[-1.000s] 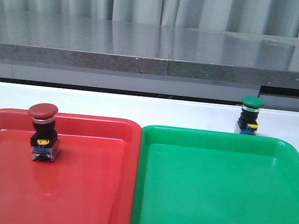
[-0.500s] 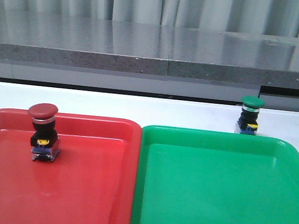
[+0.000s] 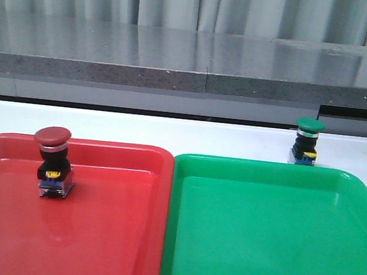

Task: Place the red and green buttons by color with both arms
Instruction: 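Lower the open right gripper over the green-capped button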

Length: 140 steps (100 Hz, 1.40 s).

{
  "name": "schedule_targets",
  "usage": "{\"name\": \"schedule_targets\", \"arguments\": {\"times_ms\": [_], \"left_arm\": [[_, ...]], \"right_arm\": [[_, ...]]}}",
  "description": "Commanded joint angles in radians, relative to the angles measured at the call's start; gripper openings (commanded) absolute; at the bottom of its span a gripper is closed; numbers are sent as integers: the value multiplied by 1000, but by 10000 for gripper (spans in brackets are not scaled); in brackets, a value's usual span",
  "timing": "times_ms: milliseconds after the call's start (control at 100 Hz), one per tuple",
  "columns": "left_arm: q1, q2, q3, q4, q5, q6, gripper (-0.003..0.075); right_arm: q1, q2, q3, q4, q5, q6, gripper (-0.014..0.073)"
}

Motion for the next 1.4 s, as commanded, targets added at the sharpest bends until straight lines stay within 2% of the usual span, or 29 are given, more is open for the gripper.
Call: {"name": "schedule_targets", "arguments": {"times_ms": [0,250,550,880,1190,1290,1390], "left_arm": [[1,-31,42,-2,-80,0,-19],[1,-31,42,-2,-80,0,-19],[1,-31,42,-2,-80,0,-19],[1,-31,42,-2,-80,0,-19],[1,-31,42,-2,-80,0,-19],[1,-31,42,-2,-80,0,-19],[1,-31,42,-2,-80,0,-19]], "right_arm": [[0,108,-95,17,-87,-3,589],[1,407,-294,17,-73,-3,589],[28,648,-467,6,-81,-3,589],[28,826,-494,5,-124,-3,589],[28,909,-494,5,-177,-3,588],[28,910,-494,5,-177,-3,532],[28,910,-494,5,-178,-3,393]]}}
